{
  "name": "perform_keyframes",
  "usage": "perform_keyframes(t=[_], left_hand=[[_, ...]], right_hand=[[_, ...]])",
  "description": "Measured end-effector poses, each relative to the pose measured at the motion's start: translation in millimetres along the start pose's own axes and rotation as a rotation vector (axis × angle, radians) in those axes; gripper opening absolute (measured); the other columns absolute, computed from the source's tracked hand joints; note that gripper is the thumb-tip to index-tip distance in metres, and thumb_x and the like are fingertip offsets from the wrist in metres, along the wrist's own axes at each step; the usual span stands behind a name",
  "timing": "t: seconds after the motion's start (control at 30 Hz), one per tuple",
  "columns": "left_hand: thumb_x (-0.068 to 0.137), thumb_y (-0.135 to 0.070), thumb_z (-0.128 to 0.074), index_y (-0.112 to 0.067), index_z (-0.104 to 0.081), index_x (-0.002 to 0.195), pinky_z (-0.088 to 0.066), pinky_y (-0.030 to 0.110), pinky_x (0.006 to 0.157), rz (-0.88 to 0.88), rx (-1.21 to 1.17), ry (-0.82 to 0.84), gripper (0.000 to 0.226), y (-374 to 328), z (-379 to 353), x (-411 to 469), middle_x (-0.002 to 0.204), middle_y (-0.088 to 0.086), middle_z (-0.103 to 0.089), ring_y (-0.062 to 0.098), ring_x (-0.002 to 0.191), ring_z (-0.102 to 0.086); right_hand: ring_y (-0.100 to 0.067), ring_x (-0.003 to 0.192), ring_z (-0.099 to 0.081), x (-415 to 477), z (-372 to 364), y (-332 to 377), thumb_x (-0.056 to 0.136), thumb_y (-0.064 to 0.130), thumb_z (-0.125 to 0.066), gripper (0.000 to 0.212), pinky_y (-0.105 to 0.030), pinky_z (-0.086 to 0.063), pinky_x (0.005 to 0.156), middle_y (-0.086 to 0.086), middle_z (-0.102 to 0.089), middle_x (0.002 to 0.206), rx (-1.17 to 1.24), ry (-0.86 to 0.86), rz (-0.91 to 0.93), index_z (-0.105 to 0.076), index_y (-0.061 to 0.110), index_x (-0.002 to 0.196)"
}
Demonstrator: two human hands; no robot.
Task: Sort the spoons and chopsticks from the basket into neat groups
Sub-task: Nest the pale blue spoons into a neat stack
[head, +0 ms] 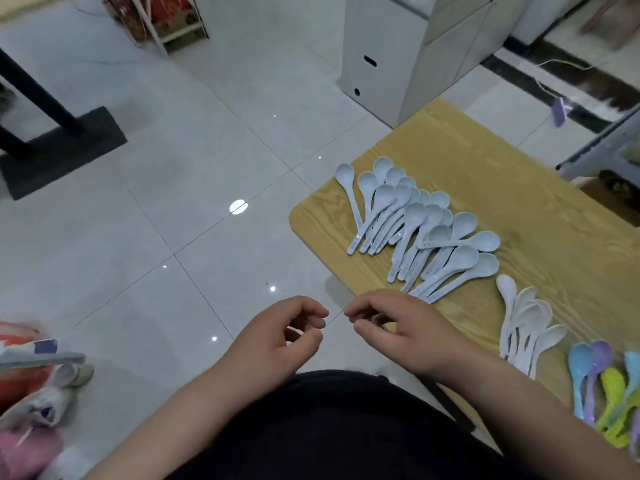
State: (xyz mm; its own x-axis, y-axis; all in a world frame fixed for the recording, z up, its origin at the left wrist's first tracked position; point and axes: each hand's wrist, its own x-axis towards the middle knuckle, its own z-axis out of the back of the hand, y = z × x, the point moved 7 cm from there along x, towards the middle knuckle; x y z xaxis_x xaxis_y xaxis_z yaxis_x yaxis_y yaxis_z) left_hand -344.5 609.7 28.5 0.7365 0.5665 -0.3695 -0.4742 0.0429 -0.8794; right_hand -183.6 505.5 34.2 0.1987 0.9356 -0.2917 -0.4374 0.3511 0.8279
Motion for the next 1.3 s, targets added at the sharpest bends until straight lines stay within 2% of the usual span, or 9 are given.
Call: perform_keyframes(t=[0.1,0.27,0.57,0.7,0.9,1.0,1.17,1.23,1.3], left_hand=[[0.089,-0.023,-0.064,-0.041,-0.068,0.1,-0.052,0.017,0.074,-0.049,0.008,0.063,0.021,-6,41,43,0.099,-0.016,-0.069,0.007,0.088,-0.065],[0.094,-0.014,-0.064,-0.036,-0.067,0.1,-0.046,0.008,0.069,-0.142,0.121,0.254,0.023,-27,78,98,0.097,-0.018,-0.068,-0.001,0.079,-0.062],[0.093,-0.013,-0.065,-0.042,-0.067,0.099,-0.05,0.014,0.068,-0.232,0.261,0.51,0.029,-60,44,182,0.098,-0.012,-0.07,0.004,0.081,-0.064],[0.092,-0.016,-0.064,-0.041,-0.068,0.1,-0.049,0.012,0.072,-0.222,0.282,0.515,0.026,-75,17,215,0.098,-0.012,-0.07,0.006,0.091,-0.065],[0.089,-0.027,-0.063,-0.043,-0.066,0.1,-0.046,0.01,0.075,-0.14,0.328,0.47,0.02,-62,2,263,0.097,-0.014,-0.071,0.003,0.095,-0.065],[0.088,-0.029,-0.062,-0.044,-0.065,0.097,-0.048,0.021,0.079,-0.09,0.38,0.463,0.018,-45,5,293,0.095,-0.014,-0.07,0.004,0.093,-0.065],[0.089,-0.026,-0.063,-0.036,-0.062,0.096,-0.051,0.029,0.07,-0.095,0.558,0.396,0.013,-16,21,367,0.09,-0.011,-0.067,0.007,0.08,-0.064],[0.088,-0.028,-0.065,-0.027,-0.059,0.11,-0.052,0.032,0.072,-0.134,0.66,0.313,0.023,-11,28,403,0.104,-0.007,-0.062,0.013,0.088,-0.063],[0.086,-0.036,-0.071,-0.019,-0.053,0.123,-0.051,0.038,0.083,-0.151,0.746,0.263,0.044,-4,31,436,0.115,0.001,-0.053,0.02,0.1,-0.058]], right_hand=[[0.004,0.108,-0.059,29,-1,10,0.094,0.032,-0.062,0.017,-0.016,-0.046,0.088,0.03,-0.064,0.108,0.023,-0.119,-0.086,-0.067,0.043,0.107],[0.005,0.106,-0.059,54,-17,34,0.095,0.028,-0.062,0.021,-0.006,-0.043,0.085,0.032,-0.063,0.108,0.119,-0.26,-0.159,-0.066,0.047,0.103],[0.008,0.1,-0.061,46,15,2,0.094,0.034,-0.061,0.015,-0.01,-0.046,0.079,0.032,-0.061,0.106,0.242,-0.465,-0.339,-0.066,0.045,0.104],[0.013,0.104,-0.057,62,50,-24,0.094,0.035,-0.061,0.015,-0.009,-0.043,0.078,0.037,-0.059,0.108,0.293,-0.526,-0.353,-0.067,0.041,0.106],[0.011,0.105,-0.055,102,71,-83,0.093,0.042,-0.056,0.014,-0.014,-0.044,0.086,0.026,-0.06,0.106,0.246,-0.462,-0.437,-0.064,0.042,0.105],[0.002,0.107,-0.056,112,73,-117,0.096,0.037,-0.055,0.022,-0.021,-0.046,0.09,0.018,-0.056,0.113,0.184,-0.491,-0.55,-0.061,0.035,0.117],[-0.017,0.11,-0.056,121,72,-163,0.098,0.031,-0.054,0.043,-0.035,-0.049,0.088,-0.001,-0.052,0.13,0.044,-0.608,-0.815,-0.049,0.027,0.14],[-0.023,0.114,-0.054,130,68,-173,0.099,0.03,-0.052,0.048,-0.036,-0.048,0.082,-0.005,-0.05,0.133,-0.028,-0.596,-0.919,-0.043,0.026,0.145],[-0.026,0.11,-0.055,138,61,-178,0.099,0.027,-0.051,0.047,-0.036,-0.046,0.076,-0.008,-0.049,0.13,-0.088,-0.573,-1.0,-0.04,0.024,0.145]])
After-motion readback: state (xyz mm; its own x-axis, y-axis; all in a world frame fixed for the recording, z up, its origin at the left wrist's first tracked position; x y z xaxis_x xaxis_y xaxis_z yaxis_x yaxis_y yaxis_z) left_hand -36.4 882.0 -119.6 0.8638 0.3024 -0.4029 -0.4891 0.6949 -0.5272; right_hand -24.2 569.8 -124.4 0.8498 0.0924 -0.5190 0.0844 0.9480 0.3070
